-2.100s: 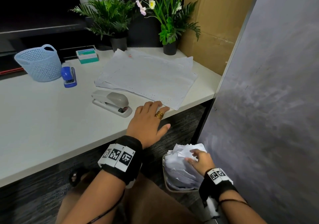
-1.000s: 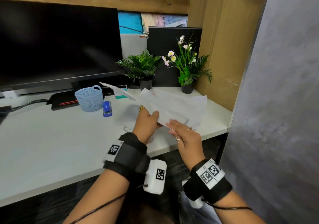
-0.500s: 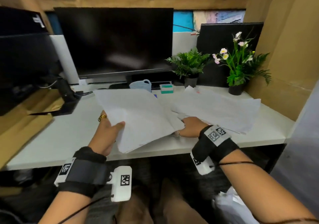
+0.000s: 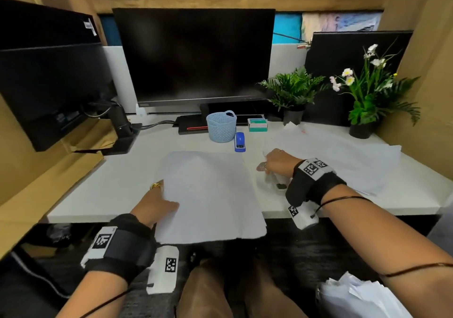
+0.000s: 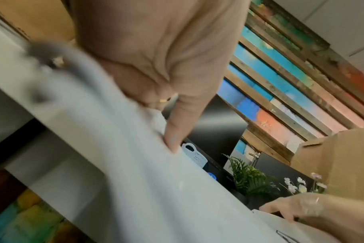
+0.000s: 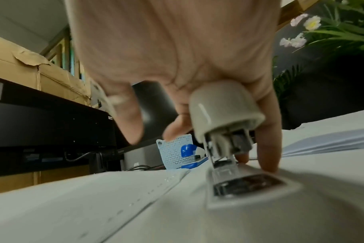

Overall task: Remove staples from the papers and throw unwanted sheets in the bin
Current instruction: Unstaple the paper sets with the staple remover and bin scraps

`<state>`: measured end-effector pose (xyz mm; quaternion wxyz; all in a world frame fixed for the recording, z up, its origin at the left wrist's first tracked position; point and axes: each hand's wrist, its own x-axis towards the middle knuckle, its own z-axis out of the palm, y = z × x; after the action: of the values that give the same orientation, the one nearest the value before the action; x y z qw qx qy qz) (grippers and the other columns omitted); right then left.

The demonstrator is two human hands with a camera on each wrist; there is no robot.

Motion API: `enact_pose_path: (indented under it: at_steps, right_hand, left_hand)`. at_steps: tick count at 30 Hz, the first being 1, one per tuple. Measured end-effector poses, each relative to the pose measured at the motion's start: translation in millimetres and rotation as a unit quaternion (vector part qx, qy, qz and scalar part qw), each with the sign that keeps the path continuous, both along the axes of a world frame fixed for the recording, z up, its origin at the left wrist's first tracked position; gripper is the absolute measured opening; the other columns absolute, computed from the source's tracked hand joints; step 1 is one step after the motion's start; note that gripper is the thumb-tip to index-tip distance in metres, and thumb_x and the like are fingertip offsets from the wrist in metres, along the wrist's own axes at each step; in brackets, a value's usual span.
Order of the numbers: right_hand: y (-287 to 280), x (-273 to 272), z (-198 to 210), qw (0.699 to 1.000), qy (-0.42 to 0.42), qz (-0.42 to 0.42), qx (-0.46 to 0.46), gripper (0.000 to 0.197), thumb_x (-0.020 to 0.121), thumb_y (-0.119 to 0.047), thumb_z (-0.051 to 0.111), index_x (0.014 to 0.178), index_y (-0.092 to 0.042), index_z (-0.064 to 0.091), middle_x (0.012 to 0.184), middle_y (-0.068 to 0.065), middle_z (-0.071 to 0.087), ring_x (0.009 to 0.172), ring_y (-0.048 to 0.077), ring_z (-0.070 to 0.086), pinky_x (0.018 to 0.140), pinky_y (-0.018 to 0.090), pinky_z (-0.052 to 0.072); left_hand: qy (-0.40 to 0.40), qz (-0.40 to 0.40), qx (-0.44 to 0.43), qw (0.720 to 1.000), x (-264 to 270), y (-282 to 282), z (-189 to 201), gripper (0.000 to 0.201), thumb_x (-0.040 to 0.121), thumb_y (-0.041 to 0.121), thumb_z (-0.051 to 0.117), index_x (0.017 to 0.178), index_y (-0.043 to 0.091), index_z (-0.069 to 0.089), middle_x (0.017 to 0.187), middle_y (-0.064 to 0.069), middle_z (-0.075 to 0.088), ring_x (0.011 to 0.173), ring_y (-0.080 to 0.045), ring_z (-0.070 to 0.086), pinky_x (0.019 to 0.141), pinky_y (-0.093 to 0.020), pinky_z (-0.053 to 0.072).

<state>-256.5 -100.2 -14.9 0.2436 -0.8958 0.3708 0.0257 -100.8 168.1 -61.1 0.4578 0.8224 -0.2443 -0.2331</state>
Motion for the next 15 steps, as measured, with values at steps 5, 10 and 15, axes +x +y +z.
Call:
enact_pose_path:
  at_steps: [5, 10, 15]
  right_hand:
    - [-6.1, -14.9, -2.7, 0.992, 0.042, -0.113, -0.030, 0.068, 0.082, -0.020, 0.067, 0.136, -0.005, 0.029, 0.136, 0.019, 0.038, 0.121, 0.033, 0.046, 0.099, 0.037, 0.042]
    - [-10.1, -32.3, 0.8, 0.991, 0.102, -0.092, 0.002, 0.014, 0.085, -0.025, 0.058, 0.087, -0.011, 0.056, 0.095, 0.008, 0.055, 0.085, 0.024, 0.053, 0.072, 0.027, 0.040]
    - [-5.5, -40.6, 0.0, 0.989, 0.076, -0.122, -0.015, 0.050, 0.088, -0.027, 0.056, 0.130, -0.005, 0.041, 0.119, 0.011, 0.056, 0.104, 0.027, 0.056, 0.085, 0.031, 0.045]
  left_hand:
    - [-0.017, -0.070, 0.047, 0.996, -13.3, -6.6, 6.9, 0.037, 0.079, 0.002, 0.068, 0.108, 0.012, 0.047, 0.102, -0.006, 0.061, 0.092, -0.024, 0.062, 0.077, -0.033, 0.054]
    - [-0.091, -0.119, 0.041, 0.988, -44.8, -18.0, -2.1, 0.046, 0.077, 0.007, 0.073, 0.113, 0.008, 0.044, 0.107, -0.003, 0.057, 0.100, -0.019, 0.057, 0.086, -0.028, 0.047]
    - [-0.106, -0.132, 0.011, 0.985, -62.8, -29.0, -13.0, 0.048, 0.074, 0.014, 0.078, 0.108, 0.012, 0.044, 0.097, 0.006, 0.058, 0.089, -0.010, 0.057, 0.072, -0.015, 0.044]
